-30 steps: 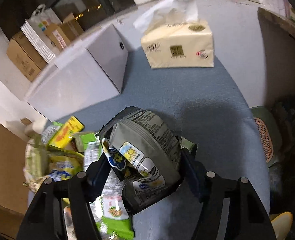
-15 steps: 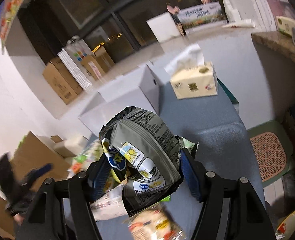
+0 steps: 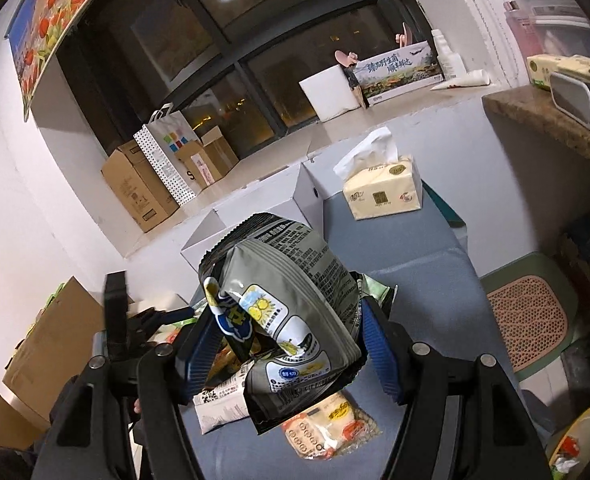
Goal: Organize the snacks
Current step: 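Grasp the tall printed snack bag with the left gripper while right gripper carries gray bag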
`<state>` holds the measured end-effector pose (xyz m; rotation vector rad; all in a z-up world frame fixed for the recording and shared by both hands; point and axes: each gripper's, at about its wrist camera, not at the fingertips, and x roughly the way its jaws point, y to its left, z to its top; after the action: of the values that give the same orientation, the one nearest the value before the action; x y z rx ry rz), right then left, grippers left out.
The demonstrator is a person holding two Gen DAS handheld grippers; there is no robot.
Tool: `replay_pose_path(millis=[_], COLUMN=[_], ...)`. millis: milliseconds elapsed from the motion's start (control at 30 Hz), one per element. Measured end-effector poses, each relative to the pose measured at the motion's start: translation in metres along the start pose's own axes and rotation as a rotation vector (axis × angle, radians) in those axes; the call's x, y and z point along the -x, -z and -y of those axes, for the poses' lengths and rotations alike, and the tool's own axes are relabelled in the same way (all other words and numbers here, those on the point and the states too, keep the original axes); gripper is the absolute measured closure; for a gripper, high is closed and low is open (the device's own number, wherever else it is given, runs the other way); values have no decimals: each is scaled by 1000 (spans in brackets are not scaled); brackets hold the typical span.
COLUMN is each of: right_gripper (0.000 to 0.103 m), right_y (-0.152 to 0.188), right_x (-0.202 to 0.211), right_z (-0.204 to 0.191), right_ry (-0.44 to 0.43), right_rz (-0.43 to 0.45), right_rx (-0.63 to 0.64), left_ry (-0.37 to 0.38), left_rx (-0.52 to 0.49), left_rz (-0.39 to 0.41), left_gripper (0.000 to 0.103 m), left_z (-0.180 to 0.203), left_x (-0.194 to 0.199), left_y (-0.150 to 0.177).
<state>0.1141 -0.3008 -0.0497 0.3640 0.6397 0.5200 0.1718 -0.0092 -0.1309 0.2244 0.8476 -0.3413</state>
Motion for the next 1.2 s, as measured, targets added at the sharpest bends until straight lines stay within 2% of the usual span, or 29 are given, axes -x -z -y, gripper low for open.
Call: replay_pose_path(millis=[67, 100, 133, 200, 333, 433, 500, 833, 933, 1100, 1200], right_gripper=[32, 32, 32, 32, 32, 32, 32, 32, 32, 32, 32], right_y=[2, 2, 3, 5, 8, 10, 11, 12, 11, -7, -29], right_x=[-3, -4, -5, -7, -12, -14, -15, -32, -40, -62, -85], right_z=[-2, -2, -2, -3, -7, -10, -11, -27, -34, -57, -72], right_ry=[15, 13, 8, 14, 13, 13, 13, 10, 1, -15, -24], right_rz=[-7, -11, -16, -21, -42, -48, -49, -80, -88, -95, -95], right_rx=[18, 18, 17, 25, 39, 47, 52, 87, 100, 177, 222], left_ry=[-7, 5, 11, 27, 1, 37, 53, 20, 22, 7, -24], left_rx=[6, 17, 25, 52, 77, 117, 149, 205, 254, 292, 304], left_rz=[-21, -26, -26, -25, -36, -13, 14, 172, 217, 316, 362], left_gripper=[0, 5, 15, 22, 54, 65, 66, 69, 69, 69, 69], left_z=[-3, -6, -8, -14, -22, -34, -40, -51, -61, -77, -90], left_x=[-7, -10, -12, -13, -16, -11, -4, 50, 68, 97, 107], left_y=[-1, -1, -1, -2, 0, 5, 9, 14, 9, -19, -44])
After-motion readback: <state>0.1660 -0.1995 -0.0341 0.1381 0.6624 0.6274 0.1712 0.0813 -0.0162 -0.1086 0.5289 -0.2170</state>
